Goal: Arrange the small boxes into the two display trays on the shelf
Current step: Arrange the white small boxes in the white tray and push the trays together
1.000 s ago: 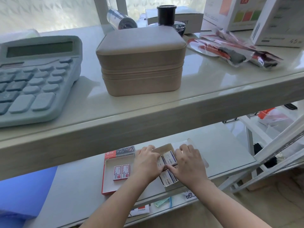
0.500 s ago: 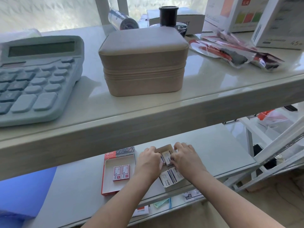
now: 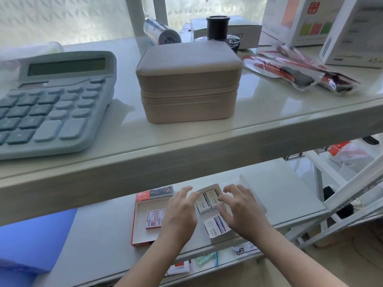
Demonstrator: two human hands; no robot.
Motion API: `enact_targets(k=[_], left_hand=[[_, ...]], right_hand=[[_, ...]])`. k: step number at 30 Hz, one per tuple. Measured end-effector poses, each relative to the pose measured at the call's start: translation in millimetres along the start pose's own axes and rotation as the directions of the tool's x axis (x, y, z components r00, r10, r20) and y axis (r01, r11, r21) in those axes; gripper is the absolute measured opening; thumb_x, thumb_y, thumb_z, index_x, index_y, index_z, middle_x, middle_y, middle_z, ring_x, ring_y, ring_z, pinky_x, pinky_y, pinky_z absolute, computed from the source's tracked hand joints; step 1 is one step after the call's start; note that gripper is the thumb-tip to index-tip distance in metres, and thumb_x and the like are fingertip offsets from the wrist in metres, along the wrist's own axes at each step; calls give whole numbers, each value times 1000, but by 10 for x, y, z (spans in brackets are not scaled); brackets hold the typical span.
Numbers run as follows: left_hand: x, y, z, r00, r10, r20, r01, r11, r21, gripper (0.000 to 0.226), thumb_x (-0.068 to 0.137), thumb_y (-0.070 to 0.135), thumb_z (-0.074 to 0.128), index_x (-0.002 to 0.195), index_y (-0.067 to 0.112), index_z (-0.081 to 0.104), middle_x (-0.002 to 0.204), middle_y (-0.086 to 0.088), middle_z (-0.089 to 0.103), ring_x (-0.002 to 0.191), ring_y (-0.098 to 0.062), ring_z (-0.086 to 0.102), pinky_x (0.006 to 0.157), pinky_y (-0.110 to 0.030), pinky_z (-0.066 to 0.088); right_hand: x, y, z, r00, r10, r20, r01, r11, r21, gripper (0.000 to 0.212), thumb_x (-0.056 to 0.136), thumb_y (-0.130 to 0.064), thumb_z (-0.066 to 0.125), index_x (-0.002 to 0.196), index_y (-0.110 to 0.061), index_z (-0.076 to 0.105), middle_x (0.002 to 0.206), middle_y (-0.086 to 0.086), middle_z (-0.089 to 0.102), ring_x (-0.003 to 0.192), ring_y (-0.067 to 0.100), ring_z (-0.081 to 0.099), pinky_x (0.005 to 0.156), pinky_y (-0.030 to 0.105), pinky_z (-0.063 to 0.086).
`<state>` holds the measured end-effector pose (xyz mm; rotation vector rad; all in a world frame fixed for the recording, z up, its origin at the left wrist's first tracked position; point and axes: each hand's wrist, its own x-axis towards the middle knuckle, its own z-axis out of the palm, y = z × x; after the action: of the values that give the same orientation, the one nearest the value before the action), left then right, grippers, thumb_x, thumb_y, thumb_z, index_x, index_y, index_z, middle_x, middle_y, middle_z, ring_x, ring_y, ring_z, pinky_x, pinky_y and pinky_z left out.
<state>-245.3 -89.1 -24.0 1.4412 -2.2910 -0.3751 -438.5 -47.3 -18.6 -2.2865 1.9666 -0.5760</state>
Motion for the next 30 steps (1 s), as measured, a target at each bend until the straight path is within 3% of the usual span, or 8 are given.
enact_targets(k=[2,5,9,13,19,25,28,30], left_hand=[[-246,-182,-130,997,-35,-72,31,998,-52,36,88,1,54,119,19,62,124,2,57,113,-17,51,96,-29,41],[-667,-540,-208,993,-90,-78,88,996,-30,28,89,8,58,110,23,67,113,10,61,102,-15,55,92,-28,37],[-1011,-857,-151,994,-102,42,100,994,49,32,78,14,74,105,31,68,103,16,62,97,-12,59,87,-22,30],[-1040,-874,-130,986,-159,49,161,986,-39,47,69,-10,71,100,25,73,96,10,69,90,-15,61,82,-30,48],[-992,-707,-107,975,-217,40,220,967,-130,50,76,-17,58,105,21,74,101,6,68,97,-16,58,86,-19,42],[-935,-568,-98,977,-205,58,210,972,-108,50,82,-10,52,111,27,71,105,11,67,100,-15,53,89,-23,39],[-957,-586,-93,983,-181,10,181,981,-62,44,82,-3,63,112,30,70,108,11,65,103,-16,53,90,-23,35],[-1021,-599,-93,977,-213,-24,211,976,-45,48,79,14,75,121,32,62,122,7,55,113,-18,50,95,-28,35]], right_hand=[[-221,-1,-108,997,-72,10,71,994,81,22,84,-40,62,102,-27,66,103,-7,61,96,13,53,85,28,43],[-488,34,-67,969,-202,140,200,979,24,33,77,-46,65,107,-31,62,98,-13,61,93,12,54,86,27,38],[-554,80,159,957,-231,177,248,966,-76,33,72,-24,78,99,-33,62,89,-15,60,85,14,54,83,29,35],[-426,0,211,966,-226,124,240,963,-118,34,65,-6,81,85,-29,66,78,-12,60,76,16,51,77,29,36],[-191,-241,280,948,-285,139,299,950,-91,27,68,-6,80,83,-27,70,75,-14,62,74,15,50,74,26,31],[-70,-455,438,936,-297,190,318,944,-91,29,71,-5,78,82,-29,68,79,-14,62,76,13,47,75,26,38],[-144,-409,428,958,-255,136,264,963,-52,30,69,-16,82,90,-29,64,92,-9,61,84,15,51,78,30,43],[-242,-360,398,981,-172,90,173,985,-9,48,65,-24,85,106,-27,60,108,-3,58,96,19,53,85,35,46]])
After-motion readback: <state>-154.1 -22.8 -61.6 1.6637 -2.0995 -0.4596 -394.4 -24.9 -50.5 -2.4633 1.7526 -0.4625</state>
